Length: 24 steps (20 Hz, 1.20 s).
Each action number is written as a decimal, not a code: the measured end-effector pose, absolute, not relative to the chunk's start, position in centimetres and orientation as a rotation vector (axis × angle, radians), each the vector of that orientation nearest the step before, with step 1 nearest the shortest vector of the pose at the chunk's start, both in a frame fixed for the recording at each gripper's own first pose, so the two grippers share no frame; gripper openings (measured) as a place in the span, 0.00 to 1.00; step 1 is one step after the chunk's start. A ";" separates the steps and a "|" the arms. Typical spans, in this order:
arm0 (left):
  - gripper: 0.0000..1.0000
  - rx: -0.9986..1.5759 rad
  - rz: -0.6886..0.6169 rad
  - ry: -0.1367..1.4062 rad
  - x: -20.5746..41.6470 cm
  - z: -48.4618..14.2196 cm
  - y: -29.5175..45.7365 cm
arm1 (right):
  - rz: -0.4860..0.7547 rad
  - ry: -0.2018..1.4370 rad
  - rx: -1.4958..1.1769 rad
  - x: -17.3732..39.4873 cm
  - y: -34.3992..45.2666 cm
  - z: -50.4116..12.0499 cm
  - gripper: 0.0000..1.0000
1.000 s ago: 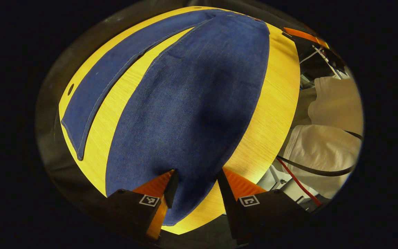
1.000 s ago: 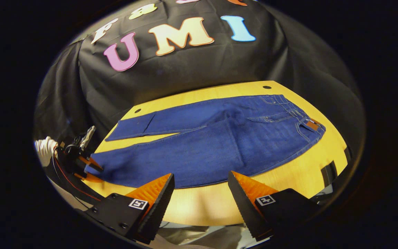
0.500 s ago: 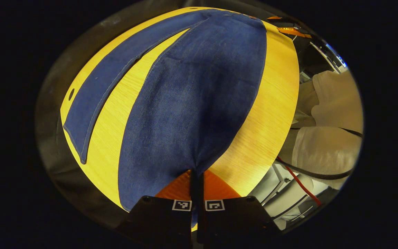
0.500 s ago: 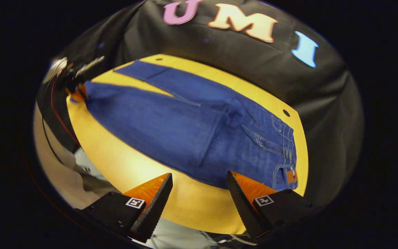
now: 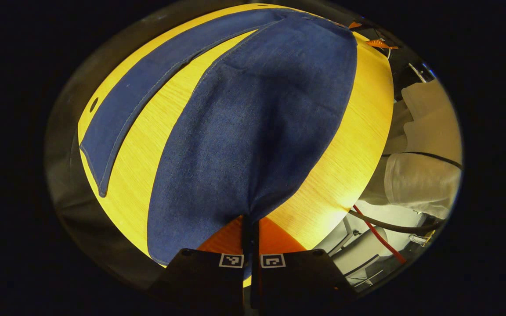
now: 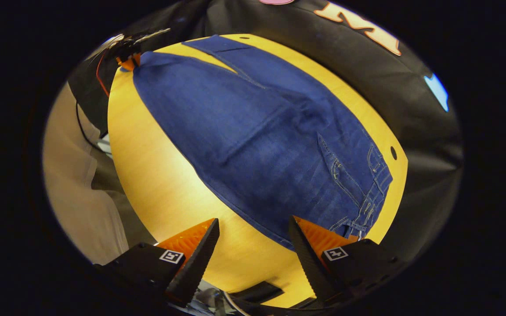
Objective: Grasp the waist and the cuffs of the jeans and fold them to make the two legs overlap; first hold the waist and fold one-third of the jeans toward the cuffs, then hold the cuffs and fold the remaining one-third in the same direction to finish folding.
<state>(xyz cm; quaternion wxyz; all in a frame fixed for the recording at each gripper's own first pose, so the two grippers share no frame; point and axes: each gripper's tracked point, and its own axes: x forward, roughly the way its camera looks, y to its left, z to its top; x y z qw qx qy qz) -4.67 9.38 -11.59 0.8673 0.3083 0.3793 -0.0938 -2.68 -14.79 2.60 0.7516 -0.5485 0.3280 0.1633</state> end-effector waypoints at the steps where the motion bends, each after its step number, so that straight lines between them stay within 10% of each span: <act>1: 0.00 0.646 -0.192 0.801 -4.8 -11.5 9.4 | 0.368 0.743 -1.210 -2.5 -15.1 2.3 0.99; 18: 0.00 0.604 -0.099 0.892 -4.6 -11.5 9.3 | 0.384 1.041 -1.261 -0.1 -16.7 0.6 0.89; 22: 0.00 0.624 -0.110 0.891 -4.7 -11.6 9.4 | 0.359 1.061 -1.276 0.6 -16.5 1.1 0.68; 24: 0.00 0.629 -0.127 0.890 -4.7 -11.6 9.4 | 0.349 1.051 -1.281 1.1 -16.5 1.3 0.43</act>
